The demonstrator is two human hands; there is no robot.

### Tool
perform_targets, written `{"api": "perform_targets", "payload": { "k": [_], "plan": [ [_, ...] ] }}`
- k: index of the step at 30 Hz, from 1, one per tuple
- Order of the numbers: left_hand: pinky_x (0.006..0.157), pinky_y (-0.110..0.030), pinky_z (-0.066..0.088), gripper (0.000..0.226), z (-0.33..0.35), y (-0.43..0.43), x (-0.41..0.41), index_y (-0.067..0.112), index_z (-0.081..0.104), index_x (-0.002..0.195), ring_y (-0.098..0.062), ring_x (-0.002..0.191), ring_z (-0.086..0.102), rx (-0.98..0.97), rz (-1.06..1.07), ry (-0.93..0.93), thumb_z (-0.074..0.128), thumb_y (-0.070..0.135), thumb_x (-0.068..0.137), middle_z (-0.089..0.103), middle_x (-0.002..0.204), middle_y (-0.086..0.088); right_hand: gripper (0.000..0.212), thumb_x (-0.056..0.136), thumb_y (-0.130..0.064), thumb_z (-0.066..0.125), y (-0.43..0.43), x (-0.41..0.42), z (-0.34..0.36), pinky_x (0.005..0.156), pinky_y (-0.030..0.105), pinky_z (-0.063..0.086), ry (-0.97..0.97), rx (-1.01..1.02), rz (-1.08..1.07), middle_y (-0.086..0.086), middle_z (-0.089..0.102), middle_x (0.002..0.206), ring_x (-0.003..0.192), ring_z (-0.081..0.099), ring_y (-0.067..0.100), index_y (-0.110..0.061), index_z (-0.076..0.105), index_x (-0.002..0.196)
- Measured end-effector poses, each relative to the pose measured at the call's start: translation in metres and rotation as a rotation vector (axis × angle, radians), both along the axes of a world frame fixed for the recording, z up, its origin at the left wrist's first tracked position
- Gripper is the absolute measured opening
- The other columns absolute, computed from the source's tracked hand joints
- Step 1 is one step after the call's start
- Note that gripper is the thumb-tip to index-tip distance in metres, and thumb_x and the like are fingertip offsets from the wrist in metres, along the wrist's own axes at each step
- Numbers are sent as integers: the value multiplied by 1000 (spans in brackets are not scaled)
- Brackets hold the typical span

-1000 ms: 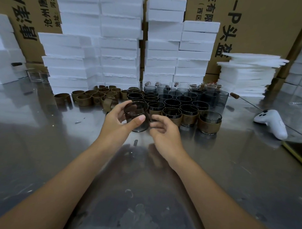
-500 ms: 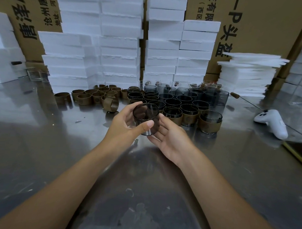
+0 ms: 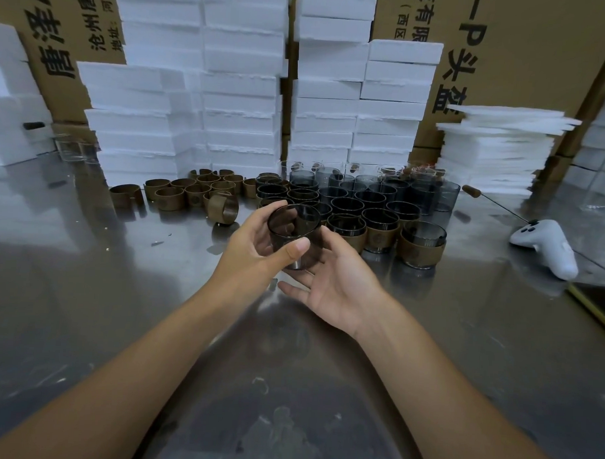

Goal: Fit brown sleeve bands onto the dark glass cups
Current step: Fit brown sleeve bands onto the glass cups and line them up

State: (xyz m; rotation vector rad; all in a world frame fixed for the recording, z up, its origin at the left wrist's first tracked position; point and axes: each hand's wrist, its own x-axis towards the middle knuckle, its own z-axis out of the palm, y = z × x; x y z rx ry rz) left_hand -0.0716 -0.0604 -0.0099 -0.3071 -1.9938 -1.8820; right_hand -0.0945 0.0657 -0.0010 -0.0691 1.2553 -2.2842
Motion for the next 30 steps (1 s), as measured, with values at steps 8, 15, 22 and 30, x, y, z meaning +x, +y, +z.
{"api": "perform_targets", "payload": {
  "k": [8,15,22,30],
  "plan": [
    [85,-11,48,54,1,-4,-1,28,53,126,2,110,59,-11,3,5,72,16,77,63,122,8,56,96,-56,36,1,0,-2,78,40,53,-32,87,69,9,73,98,85,70,19,-9,65,105],
    [95,-19,46,57,-3,-7,-6,30,51,123,1,114,58,-59,1,-12,73,15,73,63,122,9,47,97,-49,41,1,-2,-4,59,29,56,-27,171,-41,9,72,90,74,69,18,-8,61,108],
    [101,-22,44,61,-3,-6,-6,29,50,125,-1,114,58,-106,13,-15,75,19,70,63,122,9,25,95,-30,56,2,-6,-5,57,26,55,-34,86,-200,7,71,81,72,67,15,-7,63,100],
    [96,-16,46,59,-2,-2,-4,20,50,131,-1,113,59,-84,-10,-16,71,7,78,62,123,6,20,101,-21,45,0,-1,0,79,38,50,-33,-41,-181,8,69,99,95,64,19,-10,61,108]
  ]
}}
